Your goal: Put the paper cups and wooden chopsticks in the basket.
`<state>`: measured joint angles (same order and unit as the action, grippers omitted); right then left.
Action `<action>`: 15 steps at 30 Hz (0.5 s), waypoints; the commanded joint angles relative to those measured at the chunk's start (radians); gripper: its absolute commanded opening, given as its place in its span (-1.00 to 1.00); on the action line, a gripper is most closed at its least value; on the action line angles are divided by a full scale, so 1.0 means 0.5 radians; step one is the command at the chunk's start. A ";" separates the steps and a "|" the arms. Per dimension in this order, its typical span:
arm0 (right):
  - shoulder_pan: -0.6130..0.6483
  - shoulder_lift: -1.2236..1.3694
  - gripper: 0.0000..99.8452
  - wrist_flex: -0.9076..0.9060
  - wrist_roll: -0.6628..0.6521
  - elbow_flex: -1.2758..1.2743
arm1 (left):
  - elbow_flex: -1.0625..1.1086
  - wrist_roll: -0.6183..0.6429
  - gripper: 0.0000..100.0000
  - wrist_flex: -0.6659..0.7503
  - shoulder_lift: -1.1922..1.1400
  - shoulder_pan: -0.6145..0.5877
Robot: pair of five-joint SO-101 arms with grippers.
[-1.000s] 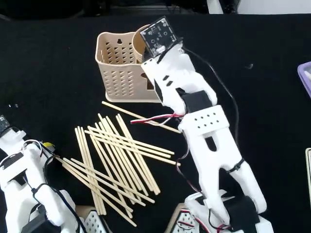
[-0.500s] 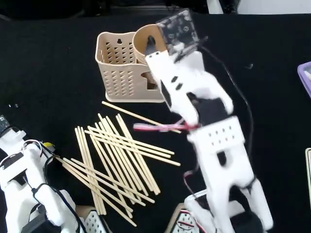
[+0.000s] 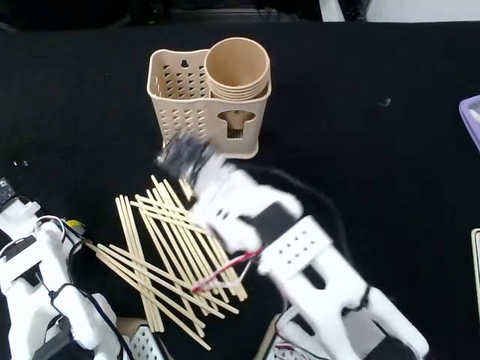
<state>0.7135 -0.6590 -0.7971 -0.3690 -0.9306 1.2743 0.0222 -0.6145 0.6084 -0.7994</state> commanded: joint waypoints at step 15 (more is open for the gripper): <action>0.120 0.977 -0.53 0.074 -0.362 0.391 | -0.026 -0.015 -0.44 0.028 0.021 0.026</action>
<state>0.7718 -0.1834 -0.7526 -0.5132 -0.7910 1.2743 0.0222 -0.6145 0.6084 -0.7994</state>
